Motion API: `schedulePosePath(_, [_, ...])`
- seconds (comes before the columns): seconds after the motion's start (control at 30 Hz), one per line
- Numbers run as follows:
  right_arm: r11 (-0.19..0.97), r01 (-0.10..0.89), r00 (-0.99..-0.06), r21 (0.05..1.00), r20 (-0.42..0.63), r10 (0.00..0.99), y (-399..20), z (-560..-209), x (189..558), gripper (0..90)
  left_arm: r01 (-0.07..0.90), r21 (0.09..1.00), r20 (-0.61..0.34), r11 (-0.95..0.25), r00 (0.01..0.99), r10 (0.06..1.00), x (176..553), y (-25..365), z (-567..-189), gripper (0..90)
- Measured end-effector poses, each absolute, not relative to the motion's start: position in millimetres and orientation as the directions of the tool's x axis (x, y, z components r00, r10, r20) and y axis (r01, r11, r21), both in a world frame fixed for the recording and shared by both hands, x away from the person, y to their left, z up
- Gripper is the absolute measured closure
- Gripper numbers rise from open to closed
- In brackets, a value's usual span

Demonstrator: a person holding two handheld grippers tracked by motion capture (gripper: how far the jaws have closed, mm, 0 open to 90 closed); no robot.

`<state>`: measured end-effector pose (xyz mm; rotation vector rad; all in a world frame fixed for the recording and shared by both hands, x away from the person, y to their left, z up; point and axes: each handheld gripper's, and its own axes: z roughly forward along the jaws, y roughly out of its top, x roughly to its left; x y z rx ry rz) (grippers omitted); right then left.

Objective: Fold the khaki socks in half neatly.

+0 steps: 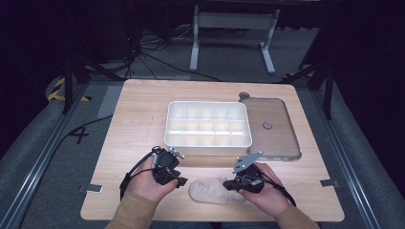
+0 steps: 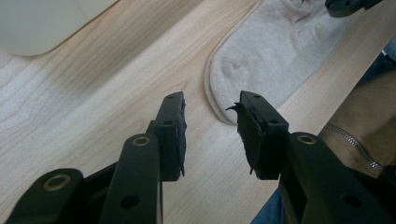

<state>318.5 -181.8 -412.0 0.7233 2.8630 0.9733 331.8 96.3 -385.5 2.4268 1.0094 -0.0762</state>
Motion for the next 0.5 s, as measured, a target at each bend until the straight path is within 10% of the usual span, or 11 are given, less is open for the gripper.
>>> schedulePosePath(0.5, [0.714,0.415,-0.899,0.564,0.137,0.415,-165,-431,313,89.4,0.685,0.404,-0.249,-0.607,0.720,0.647,332,89,-394,62.4])
